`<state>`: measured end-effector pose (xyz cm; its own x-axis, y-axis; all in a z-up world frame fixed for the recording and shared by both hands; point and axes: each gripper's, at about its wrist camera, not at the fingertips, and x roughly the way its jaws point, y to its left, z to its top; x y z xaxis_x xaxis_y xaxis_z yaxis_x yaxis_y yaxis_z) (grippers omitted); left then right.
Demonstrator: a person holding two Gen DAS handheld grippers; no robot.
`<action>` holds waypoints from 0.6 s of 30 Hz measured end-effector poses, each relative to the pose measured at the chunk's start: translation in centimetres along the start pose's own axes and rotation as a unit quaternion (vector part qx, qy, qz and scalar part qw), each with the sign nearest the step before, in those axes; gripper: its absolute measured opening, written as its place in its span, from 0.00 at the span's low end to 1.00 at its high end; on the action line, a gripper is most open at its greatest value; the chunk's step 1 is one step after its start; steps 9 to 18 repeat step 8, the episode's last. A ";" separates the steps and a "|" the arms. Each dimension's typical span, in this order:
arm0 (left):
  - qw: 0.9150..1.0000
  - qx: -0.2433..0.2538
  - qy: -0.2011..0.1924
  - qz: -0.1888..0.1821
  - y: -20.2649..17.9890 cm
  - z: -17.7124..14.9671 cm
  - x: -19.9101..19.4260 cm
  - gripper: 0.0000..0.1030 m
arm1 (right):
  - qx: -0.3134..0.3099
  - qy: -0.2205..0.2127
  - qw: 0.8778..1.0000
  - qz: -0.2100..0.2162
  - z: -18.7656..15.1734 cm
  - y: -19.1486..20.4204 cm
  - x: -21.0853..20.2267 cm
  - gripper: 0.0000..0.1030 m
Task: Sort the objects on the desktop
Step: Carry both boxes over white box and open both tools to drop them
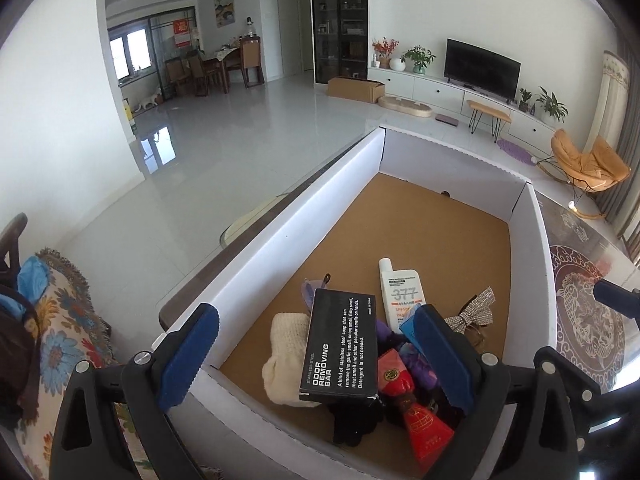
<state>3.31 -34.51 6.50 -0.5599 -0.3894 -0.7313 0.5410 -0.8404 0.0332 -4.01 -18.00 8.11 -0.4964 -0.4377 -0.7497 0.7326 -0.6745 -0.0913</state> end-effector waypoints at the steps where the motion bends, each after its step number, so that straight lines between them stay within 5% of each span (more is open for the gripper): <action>1: 1.000 0.003 0.002 -0.003 -0.1 0.0 0.0 0.96 | 0.001 0.001 1.000 0.002 0.0 0.0 0.0 0.97; 18: 1.000 0.003 0.005 -0.020 -1.2 -0.5 0.0 0.97 | 0.016 0.009 1.000 0.011 0.2 -0.5 0.4 0.97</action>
